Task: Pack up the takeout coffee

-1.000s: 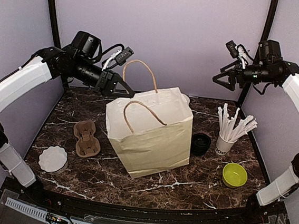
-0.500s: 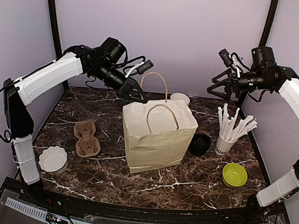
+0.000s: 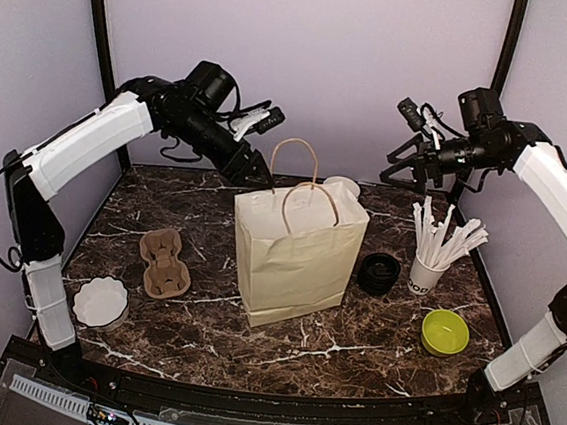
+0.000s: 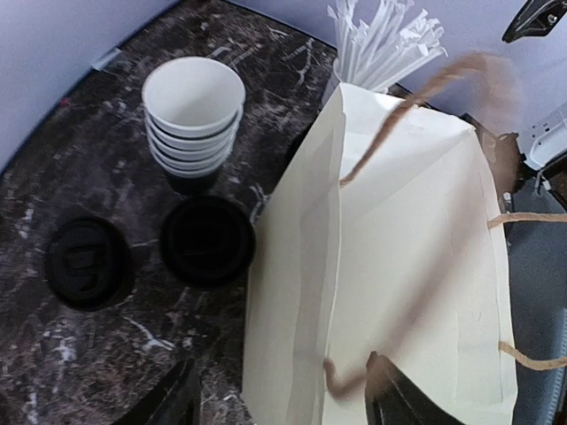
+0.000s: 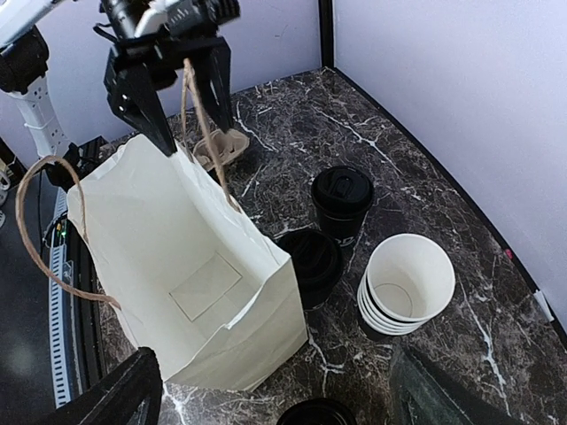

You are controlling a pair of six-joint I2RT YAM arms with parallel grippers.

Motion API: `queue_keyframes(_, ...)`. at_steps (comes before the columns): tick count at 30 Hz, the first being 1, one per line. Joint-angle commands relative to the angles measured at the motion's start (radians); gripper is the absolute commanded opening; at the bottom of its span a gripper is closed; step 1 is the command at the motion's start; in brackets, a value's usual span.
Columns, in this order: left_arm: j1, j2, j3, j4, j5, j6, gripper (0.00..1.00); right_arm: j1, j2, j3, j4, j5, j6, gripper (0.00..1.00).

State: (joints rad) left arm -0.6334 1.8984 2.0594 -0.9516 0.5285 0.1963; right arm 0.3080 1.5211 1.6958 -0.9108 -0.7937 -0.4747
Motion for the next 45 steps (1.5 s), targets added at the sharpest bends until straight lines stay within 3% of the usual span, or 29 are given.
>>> queue_keyframes(1,-0.009,-0.287,-0.079,-0.015,-0.244,0.001,0.68,0.006,0.008,0.036,-0.015,-0.024,-0.019,0.90)
queue_keyframes(4,-0.005,-0.398,-0.217,-0.029,-0.496,-0.085,0.76,0.008,0.011,0.032,-0.018,-0.019,-0.032,0.90)
queue_keyframes(8,0.020,-0.454,-0.361,-0.183,-0.708,-0.307,0.70,0.009,0.024,0.039,-0.024,0.003,-0.041,0.89)
queue_keyframes(11,0.034,-0.468,-0.515,-0.216,-0.708,-0.475,0.60,0.011,0.029,0.035,-0.019,0.007,-0.047,0.88)
queue_keyframes(14,0.069,-0.493,-0.732,-0.121,-0.692,-0.596,0.54,0.011,0.039,0.035,-0.020,-0.006,-0.046,0.87)
queue_keyframes(18,0.162,-0.473,-0.868,0.041,-0.659,-0.635,0.55,0.014,0.047,0.028,-0.023,-0.020,-0.048,0.85)
queue_keyframes(19,0.191,-0.465,-0.889,0.071,-0.648,-0.632,0.50,0.014,0.047,0.022,-0.021,-0.020,-0.049,0.84)
queue_keyframes(24,0.260,-0.344,-0.854,0.202,-0.625,-0.580,0.23,0.016,0.044,0.002,-0.024,-0.021,-0.060,0.79)
queue_keyframes(34,0.317,-0.057,-0.675,0.248,-0.676,-0.500,0.01,0.016,0.029,-0.004,-0.029,0.036,-0.070,0.78)
queue_keyframes(39,0.324,0.029,-0.610,0.264,-0.654,-0.459,0.00,0.016,0.016,-0.020,-0.030,0.071,-0.076,0.78)
queue_keyframes(45,0.319,0.087,-0.570,0.347,-0.467,-0.435,0.01,0.016,0.024,-0.034,-0.026,0.088,-0.077,0.78)
